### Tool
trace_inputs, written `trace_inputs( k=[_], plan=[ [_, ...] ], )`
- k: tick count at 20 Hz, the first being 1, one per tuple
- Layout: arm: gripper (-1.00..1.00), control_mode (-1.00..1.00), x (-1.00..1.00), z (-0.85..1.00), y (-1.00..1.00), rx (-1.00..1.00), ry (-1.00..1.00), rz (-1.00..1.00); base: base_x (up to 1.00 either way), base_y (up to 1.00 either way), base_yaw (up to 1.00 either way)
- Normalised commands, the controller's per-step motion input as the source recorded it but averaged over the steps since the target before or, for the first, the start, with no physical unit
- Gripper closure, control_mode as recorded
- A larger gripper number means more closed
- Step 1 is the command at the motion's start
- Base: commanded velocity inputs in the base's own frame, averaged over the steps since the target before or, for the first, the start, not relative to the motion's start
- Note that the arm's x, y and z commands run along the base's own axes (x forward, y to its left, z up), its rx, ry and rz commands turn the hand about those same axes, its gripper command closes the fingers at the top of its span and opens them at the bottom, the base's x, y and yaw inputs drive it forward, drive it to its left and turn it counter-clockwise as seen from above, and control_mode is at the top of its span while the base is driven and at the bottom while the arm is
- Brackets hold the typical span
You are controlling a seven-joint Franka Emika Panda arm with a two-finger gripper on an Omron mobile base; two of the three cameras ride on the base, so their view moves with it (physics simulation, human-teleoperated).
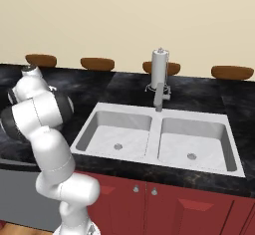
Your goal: Place the glass cup in the left basin and the kettle in the right basin of the sink.
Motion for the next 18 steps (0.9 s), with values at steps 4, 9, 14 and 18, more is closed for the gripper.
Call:
trace_inputs(
  k=[4,9,14,18],
  plan=[
    [1.0,-1.0,0.12,-0.12,0.34,0.0,0.0,0.0,0.0,0.0,0.0],
    [1.0,-1.0,-0.1,-0.02,0.18,0.0,0.0,-0.01,0.0,0.0,0.0],
    [1.0,-1.0,-0.26,0.0,0.0,0.0,0.0,0.0,0.0,0.0,0.0],
    [1.0,-1.0,-0.25,0.0,0.0,0.0,0.0,0.0,0.0,0.0,0.0]
  ],
)
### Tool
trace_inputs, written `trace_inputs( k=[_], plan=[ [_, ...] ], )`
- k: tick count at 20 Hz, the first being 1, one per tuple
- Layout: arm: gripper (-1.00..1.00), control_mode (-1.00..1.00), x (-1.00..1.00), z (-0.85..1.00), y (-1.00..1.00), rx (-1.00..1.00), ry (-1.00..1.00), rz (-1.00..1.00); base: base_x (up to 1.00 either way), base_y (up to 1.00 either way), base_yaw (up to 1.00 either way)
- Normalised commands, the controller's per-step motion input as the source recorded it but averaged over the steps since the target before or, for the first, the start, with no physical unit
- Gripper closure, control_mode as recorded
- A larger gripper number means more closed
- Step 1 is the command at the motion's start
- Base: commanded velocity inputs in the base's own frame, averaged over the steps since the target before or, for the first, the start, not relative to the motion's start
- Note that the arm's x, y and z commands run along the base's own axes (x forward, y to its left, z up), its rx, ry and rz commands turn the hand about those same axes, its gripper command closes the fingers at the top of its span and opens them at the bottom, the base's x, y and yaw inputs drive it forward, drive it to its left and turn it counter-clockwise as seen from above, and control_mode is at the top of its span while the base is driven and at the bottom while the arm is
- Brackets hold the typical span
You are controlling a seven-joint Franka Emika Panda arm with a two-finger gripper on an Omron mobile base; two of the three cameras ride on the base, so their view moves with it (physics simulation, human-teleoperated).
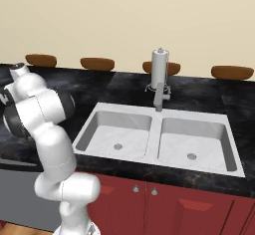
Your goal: Place the glass cup in the left basin and the kettle in the right basin of the sink.
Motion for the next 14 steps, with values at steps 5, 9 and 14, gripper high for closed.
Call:
trace_inputs(
  k=[5,9,14],
  plan=[
    [1.0,-1.0,-0.49,0.0,-0.18,0.0,-0.03,0.0,0.0,0.0,0.0],
    [1.0,-1.0,-0.42,0.07,-0.55,0.0,-0.07,0.0,0.0,0.0,0.0],
    [1.0,-1.0,-0.29,0.24,-0.69,0.0,-0.08,0.0,0.0,0.0,0.0]
  ],
)
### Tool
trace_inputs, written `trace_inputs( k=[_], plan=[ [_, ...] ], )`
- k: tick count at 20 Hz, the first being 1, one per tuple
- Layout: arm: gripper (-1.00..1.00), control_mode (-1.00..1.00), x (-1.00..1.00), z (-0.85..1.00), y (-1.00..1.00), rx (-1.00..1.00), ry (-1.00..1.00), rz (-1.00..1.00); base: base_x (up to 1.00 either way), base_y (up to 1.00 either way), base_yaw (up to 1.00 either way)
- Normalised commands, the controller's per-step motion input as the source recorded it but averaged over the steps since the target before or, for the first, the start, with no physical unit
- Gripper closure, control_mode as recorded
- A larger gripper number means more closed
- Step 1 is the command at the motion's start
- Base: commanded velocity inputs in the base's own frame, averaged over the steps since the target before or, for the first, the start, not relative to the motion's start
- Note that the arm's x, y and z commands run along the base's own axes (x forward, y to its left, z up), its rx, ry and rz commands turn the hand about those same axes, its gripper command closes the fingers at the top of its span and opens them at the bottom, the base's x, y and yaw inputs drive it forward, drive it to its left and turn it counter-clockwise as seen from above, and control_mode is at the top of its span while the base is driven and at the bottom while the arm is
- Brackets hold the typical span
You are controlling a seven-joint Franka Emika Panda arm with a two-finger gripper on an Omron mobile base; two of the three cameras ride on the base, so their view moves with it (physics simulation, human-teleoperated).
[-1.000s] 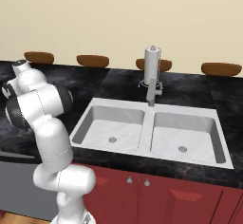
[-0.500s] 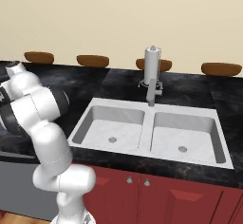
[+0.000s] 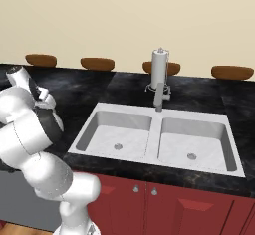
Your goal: Place the glass cup in the left basin and the kettle in the right basin of the sink.
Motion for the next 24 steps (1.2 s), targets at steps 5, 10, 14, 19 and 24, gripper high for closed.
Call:
trace_inputs(
  k=[5,10,14,19,24],
  plan=[
    [1.0,-1.0,-0.21,0.29,-0.67,0.02,-0.06,0.0,0.0,0.0,0.0],
    [1.0,-1.0,-0.29,0.29,-0.58,0.05,-0.05,0.0,0.0,0.0,0.0],
    [1.0,-1.0,-0.13,0.14,-0.58,0.05,-0.01,0.0,0.0,0.0,0.0],
    [1.0,-1.0,-0.13,0.06,-0.63,0.01,0.0,0.0,0.0,0.0,0.0],
    [1.0,-1.0,-0.02,0.0,-0.62,0.0,0.0,0.0,0.0,0.0,0.0]
  ],
)
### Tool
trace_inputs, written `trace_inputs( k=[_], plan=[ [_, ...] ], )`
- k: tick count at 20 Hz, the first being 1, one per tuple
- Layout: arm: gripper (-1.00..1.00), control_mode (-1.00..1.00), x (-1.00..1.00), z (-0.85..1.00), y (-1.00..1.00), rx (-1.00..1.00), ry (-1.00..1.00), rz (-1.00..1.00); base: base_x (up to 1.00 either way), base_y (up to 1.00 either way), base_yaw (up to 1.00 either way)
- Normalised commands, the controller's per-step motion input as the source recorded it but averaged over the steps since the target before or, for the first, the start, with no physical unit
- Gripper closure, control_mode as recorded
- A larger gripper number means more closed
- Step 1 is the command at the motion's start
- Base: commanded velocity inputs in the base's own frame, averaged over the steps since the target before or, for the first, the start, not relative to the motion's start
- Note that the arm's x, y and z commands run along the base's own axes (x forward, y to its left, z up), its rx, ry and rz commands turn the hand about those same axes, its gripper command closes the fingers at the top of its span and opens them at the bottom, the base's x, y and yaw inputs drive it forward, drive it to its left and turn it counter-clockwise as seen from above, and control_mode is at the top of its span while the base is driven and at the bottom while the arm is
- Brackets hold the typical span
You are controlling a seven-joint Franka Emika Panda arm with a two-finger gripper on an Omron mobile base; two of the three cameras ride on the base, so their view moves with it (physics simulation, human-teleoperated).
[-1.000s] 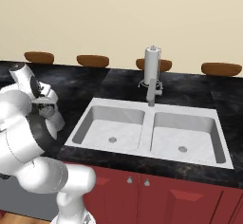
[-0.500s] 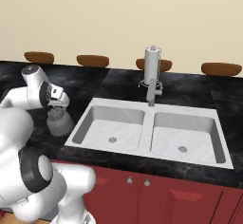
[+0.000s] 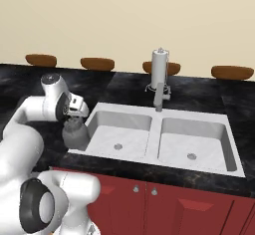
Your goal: Place the glass cup in the left basin and the kettle in the right basin of the sink.
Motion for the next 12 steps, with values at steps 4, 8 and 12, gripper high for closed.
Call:
trace_inputs(
  k=[4,8,12],
  plan=[
    [1.0,-1.0,0.0,0.0,-0.59,0.0,0.0,0.0,0.0,0.0,0.0],
    [1.0,-1.0,0.0,0.0,-0.58,0.0,0.0,0.0,0.0,0.0,0.0],
    [1.0,-1.0,0.0,0.0,-0.58,-0.02,0.0,0.0,0.0,0.0,0.0]
  ],
)
